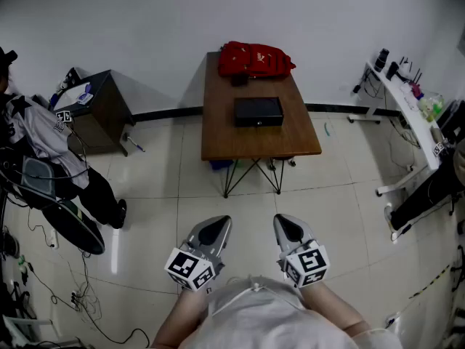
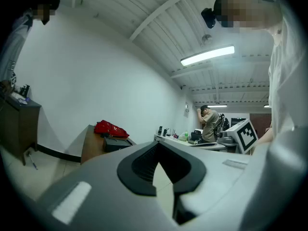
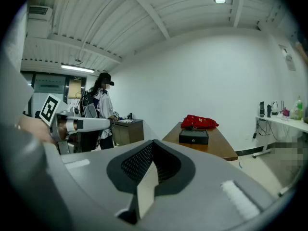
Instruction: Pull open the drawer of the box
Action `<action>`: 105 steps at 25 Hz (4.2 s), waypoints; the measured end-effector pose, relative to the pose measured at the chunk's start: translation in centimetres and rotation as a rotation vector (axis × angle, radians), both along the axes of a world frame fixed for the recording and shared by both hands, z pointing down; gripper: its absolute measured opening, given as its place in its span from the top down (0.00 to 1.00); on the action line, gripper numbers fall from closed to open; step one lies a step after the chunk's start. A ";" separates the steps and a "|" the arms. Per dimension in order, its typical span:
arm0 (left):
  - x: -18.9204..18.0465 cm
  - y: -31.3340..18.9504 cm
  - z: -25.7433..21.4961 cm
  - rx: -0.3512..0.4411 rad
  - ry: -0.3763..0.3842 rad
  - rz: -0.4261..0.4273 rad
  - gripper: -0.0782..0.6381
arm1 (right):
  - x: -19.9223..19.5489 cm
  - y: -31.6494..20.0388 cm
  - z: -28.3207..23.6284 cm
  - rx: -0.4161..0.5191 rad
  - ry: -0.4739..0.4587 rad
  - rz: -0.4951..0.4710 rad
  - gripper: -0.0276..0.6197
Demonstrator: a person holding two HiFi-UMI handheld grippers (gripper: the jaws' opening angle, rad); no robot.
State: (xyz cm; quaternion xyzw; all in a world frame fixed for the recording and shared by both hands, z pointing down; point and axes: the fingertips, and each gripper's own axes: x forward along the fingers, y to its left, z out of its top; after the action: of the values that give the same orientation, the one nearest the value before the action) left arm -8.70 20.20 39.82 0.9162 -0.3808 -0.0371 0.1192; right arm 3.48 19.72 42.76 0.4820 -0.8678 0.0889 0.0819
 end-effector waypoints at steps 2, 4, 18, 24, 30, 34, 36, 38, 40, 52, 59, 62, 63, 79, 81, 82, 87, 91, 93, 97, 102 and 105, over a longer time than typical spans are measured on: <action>-1.2 0.1 0.2 0.001 -0.001 -0.001 0.88 | -1.1 0.0 -0.1 0.006 -0.004 0.006 0.95; -2.5 -0.1 0.4 0.001 -0.003 -0.006 0.88 | -2.3 -0.1 0.0 0.003 -0.013 0.011 0.95; -6.3 -3.3 2.7 -0.045 0.006 -0.028 0.88 | -5.7 -3.3 2.4 -0.054 -0.010 0.007 0.95; -5.5 -8.6 3.9 -0.053 -0.027 -0.042 0.88 | -4.5 -9.1 3.9 -0.069 -0.034 0.004 0.95; -3.2 -17.5 3.9 -0.052 -0.032 -0.066 0.88 | -1.9 -18.4 3.6 -0.062 -0.031 -0.008 0.95; -0.2 -23.7 3.4 -0.051 -0.049 -0.052 0.88 | 0.9 -25.2 3.2 -0.061 -0.019 -0.015 0.95; 1.0 -26.8 3.2 -0.047 -0.056 -0.052 0.88 | 2.1 -28.6 3.4 -0.067 -0.016 -0.014 0.95; 1.5 -29.3 3.5 -0.054 -0.061 -0.066 0.88 | 2.8 -31.2 3.9 -0.081 -0.013 -0.024 0.95; 1.7 -31.3 4.1 -0.071 -0.069 -0.078 0.88 | 2.9 -33.3 4.3 -0.097 -0.004 -0.042 0.95; 2.9 -39.4 8.7 -0.189 -0.076 -0.030 0.88 | 3.1 -41.7 10.3 -0.254 0.087 0.029 0.95; 2.4 -44.6 10.4 -0.236 -0.087 0.024 0.88 | 2.4 -46.3 13.0 -0.319 0.136 0.102 0.95; 2.4 -46.6 11.0 -0.246 -0.092 0.037 0.88 | 2.3 -48.1 14.5 -0.350 0.151 0.121 0.95; 2.4 -46.9 11.3 -0.253 -0.095 0.042 0.88 | 2.2 -48.5 15.1 -0.365 0.154 0.124 0.95; 3.5 -49.2 16.9 -0.386 -0.060 0.054 0.88 | 2.0 -51.0 22.9 -0.588 0.102 0.201 0.83; 3.9 -49.3 16.7 -0.385 -0.052 0.064 0.88 | 2.1 -51.6 23.0 -0.592 0.104 0.209 0.83; 4.0 -49.4 16.5 -0.382 -0.046 0.066 0.88 | 2.2 -51.8 23.1 -0.594 0.105 0.213 0.83; 4.3 -48.9 16.2 -0.389 -0.027 0.072 0.88 | 2.1 -51.6 23.4 -0.610 0.097 0.220 0.84; 4.4 -48.6 16.1 -0.392 -0.029 0.076 0.88 | 2.2 -51.6 23.4 -0.618 0.093 0.213 0.84; 4.4 -48.3 16.0 -0.392 -0.032 0.077 0.88 | 2.1 -51.3 23.4 -0.623 0.091 0.207 0.84; 4.5 -47.6 15.7 -0.388 -0.036 0.079 0.88 | 2.1 -49.9 23.5 -0.643 0.087 0.199 0.84; 4.4 -46.0 15.3 -0.378 -0.038 0.077 0.88 | 2.1 -47.6 23.5 -0.661 0.086 0.180 0.84; 4.3 -44.7 15.5 -0.380 -0.039 0.064 0.88 | 2.2 -45.9 23.7 -0.678 0.091 0.169 0.84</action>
State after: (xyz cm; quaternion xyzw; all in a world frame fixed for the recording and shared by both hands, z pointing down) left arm -4.42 -24.53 55.28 0.8895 -0.3538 0.0570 0.2835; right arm 5.71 -26.19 66.49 0.5010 -0.7414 0.3568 0.2682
